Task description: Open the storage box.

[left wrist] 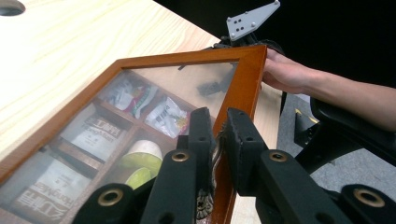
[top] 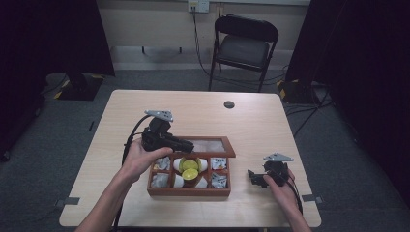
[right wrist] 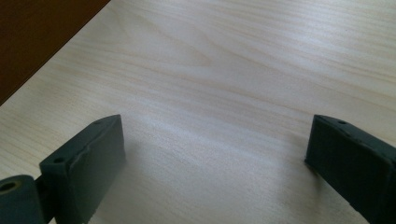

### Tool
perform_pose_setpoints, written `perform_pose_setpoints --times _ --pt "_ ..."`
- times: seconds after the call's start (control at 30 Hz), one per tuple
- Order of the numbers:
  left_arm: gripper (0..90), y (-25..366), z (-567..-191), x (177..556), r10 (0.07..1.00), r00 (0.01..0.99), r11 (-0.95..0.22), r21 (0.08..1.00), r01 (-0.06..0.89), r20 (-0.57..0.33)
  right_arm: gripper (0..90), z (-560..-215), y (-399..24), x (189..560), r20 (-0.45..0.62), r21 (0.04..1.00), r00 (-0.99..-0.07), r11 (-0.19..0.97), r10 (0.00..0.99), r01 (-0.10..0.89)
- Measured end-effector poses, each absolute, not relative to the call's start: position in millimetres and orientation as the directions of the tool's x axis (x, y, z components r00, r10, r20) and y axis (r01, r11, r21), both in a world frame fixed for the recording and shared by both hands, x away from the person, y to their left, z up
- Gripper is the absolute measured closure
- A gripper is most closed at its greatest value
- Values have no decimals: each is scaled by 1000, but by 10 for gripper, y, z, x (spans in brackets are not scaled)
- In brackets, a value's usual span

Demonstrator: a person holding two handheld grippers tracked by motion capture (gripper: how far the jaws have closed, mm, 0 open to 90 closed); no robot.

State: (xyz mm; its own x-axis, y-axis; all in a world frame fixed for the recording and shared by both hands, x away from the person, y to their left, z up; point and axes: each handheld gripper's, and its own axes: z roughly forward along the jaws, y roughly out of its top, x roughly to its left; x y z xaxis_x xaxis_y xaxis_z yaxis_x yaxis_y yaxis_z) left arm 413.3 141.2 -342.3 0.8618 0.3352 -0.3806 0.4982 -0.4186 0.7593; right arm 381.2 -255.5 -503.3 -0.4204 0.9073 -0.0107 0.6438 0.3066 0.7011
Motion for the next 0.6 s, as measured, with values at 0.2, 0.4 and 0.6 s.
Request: perform_pose_setpoints --times 0.2,0.4,0.6 --pt "815 1419 -3369 4167 345 865 -405 773 488 -365 36 -5033 -2554 3812 -11 701 -420 307 907 644" --pt "825 1429 -3325 4216 344 868 -394 784 480 -358 29 -5034 -2549 3819 -11 698 -421 308 907 646" --pt "826 1432 -3294 4247 345 870 -393 787 475 -353 29 -5035 -2549 3819 -11 699 -422 309 907 645"
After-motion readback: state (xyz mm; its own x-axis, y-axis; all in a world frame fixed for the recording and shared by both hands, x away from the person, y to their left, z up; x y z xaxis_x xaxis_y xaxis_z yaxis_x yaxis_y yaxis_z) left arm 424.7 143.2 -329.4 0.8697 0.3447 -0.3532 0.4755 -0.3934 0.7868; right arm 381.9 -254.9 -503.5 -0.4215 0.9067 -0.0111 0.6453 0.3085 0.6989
